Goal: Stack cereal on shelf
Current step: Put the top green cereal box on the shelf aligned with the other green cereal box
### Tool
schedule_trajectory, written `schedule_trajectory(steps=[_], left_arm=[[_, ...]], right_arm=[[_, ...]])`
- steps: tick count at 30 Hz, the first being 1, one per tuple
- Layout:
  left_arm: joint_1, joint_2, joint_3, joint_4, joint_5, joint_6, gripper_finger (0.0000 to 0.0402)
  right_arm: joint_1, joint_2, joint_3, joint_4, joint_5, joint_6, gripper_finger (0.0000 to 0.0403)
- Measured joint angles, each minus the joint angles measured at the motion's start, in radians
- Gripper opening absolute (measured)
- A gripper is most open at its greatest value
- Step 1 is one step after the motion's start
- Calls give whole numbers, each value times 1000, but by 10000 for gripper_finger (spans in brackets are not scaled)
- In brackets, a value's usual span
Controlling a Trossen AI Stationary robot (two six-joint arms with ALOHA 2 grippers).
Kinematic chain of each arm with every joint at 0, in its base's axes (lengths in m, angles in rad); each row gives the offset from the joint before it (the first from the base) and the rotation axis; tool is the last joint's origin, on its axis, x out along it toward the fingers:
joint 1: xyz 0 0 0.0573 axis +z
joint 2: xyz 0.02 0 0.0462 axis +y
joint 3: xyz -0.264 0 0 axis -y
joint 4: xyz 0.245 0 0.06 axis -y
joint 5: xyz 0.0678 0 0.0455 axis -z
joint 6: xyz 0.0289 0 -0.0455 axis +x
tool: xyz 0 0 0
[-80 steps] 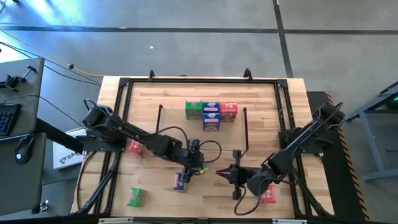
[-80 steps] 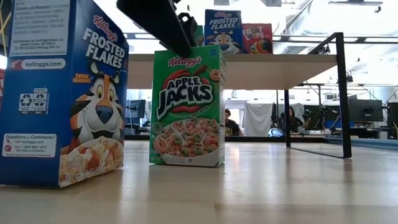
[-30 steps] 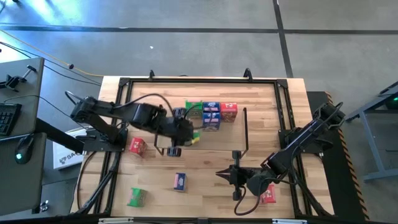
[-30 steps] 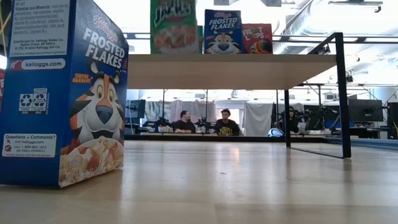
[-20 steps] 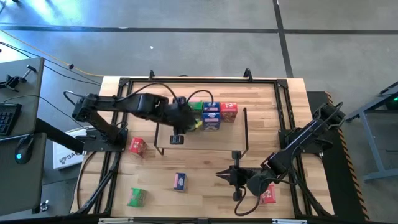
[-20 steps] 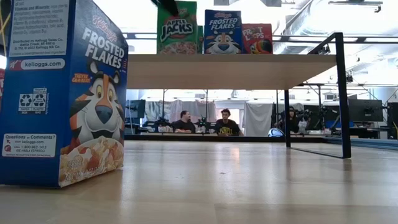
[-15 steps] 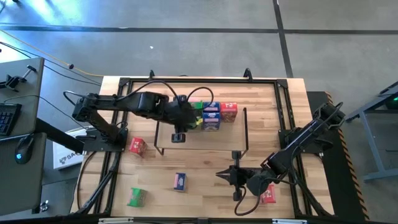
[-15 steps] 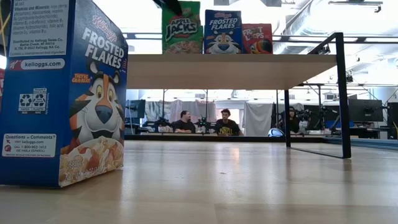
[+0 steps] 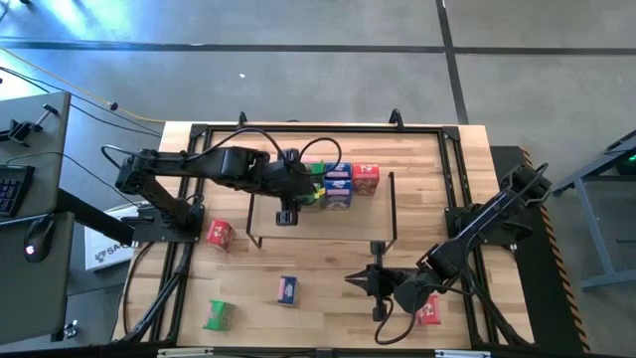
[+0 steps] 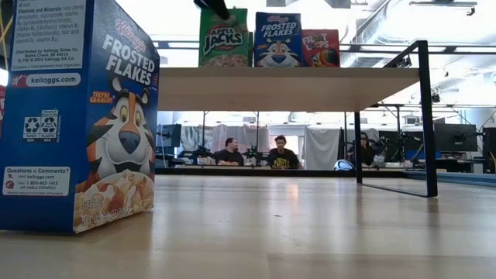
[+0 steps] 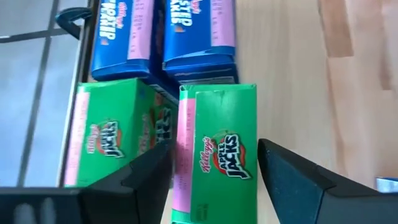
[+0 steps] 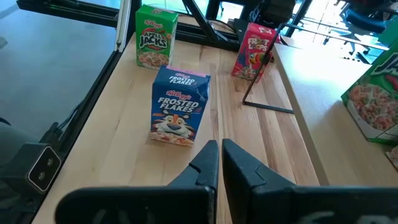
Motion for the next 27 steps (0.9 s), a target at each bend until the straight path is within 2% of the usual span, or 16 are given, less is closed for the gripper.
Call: schedule_trajectory(steps=[9, 14, 17, 22, 27], left_arm=[[-23, -26, 0, 7, -54, 28, 221], [-65, -60, 0, 7, -62, 0, 222], [-109, -83, 0, 1, -103, -33, 215], [-211, -133, -49, 15, -168, -106, 176], [-293, -199, -254, 165, -207, -189, 101]], right_arm=[[0, 0, 0, 0, 0, 4, 4], [0, 0, 0, 0, 0, 1, 4], [0, 0, 0, 0, 0, 0, 4], [0, 0, 0, -11, 0, 0, 4], [0, 1, -9, -9, 0, 0, 4]])
